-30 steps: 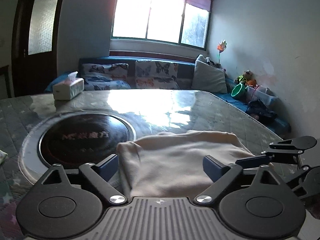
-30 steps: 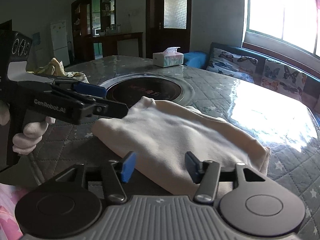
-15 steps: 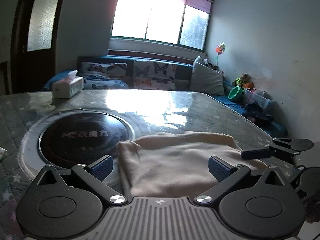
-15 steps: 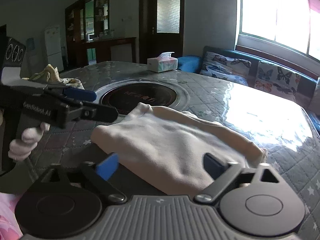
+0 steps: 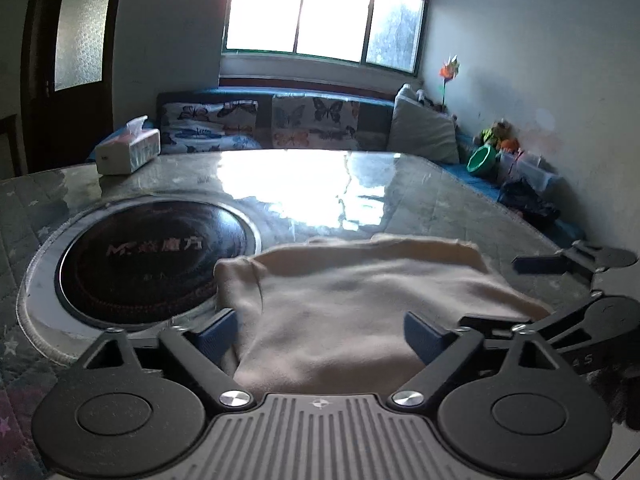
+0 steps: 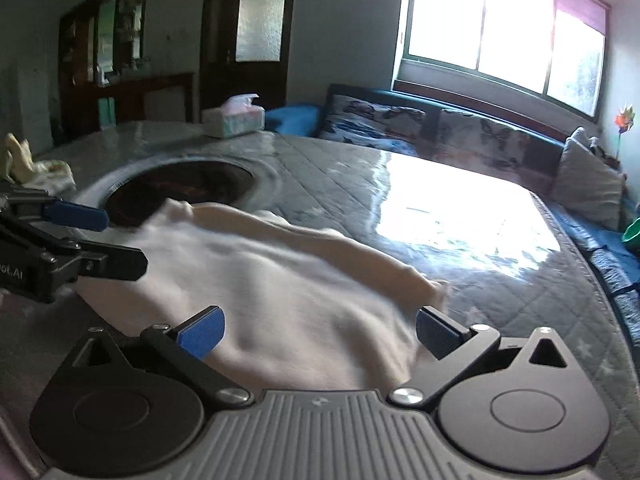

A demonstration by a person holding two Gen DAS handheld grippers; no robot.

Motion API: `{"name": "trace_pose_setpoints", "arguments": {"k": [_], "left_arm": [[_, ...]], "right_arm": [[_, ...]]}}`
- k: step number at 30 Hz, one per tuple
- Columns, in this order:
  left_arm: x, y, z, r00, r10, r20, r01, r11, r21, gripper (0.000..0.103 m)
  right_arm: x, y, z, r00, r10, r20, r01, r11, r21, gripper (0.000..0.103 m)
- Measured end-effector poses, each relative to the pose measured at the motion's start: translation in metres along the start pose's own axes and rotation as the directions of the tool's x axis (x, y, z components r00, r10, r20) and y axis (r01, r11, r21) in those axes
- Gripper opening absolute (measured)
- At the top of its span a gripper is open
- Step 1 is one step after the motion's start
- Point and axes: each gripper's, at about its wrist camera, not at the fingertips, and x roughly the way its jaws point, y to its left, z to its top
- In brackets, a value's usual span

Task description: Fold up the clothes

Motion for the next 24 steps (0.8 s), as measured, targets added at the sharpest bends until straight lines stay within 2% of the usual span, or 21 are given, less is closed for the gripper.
{"name": "trace_pose_setpoints", "arguments": {"k": [6,12,16,20,24], "left_arm": [[0.01,0.006,-0.01,0.998,0.04,-0.054,-0.04,0.999,-0.007,0.077],[0.012,0.01,-0.014,0.996,0.055,-0.068,-0.056,0.998,-0.005,0.077],[0.012,0.009,-0.015,0.996,0.057,-0.07,-0.057,0.998,-0.007,0.077],[0.012,0.008,-0.014,0.996,0.059,-0.073,-0.06,0.998,-0.004,0.079],[0.012,0.01,-0.014,0.996,0.058,-0.074,-0.058,0.998,-0.009,0.078]], "right_arm": [[-0.006,-0.004,-0.016,0.996,-0.085,0.007,0.085,0.995,-0.053,0.103],[-0.02,-0.013,-0.032,0.988,-0.15,0.026,0.152,0.985,-0.082,0.103],[-0.022,-0.017,-0.039,0.987,-0.162,-0.007,0.161,0.984,-0.078,0.103],[-0.034,-0.026,-0.025,0.989,-0.141,0.036,0.141,0.99,0.001,0.103],[-0.023,-0.025,-0.02,0.987,-0.155,0.04,0.156,0.987,-0.021,0.103]]}}
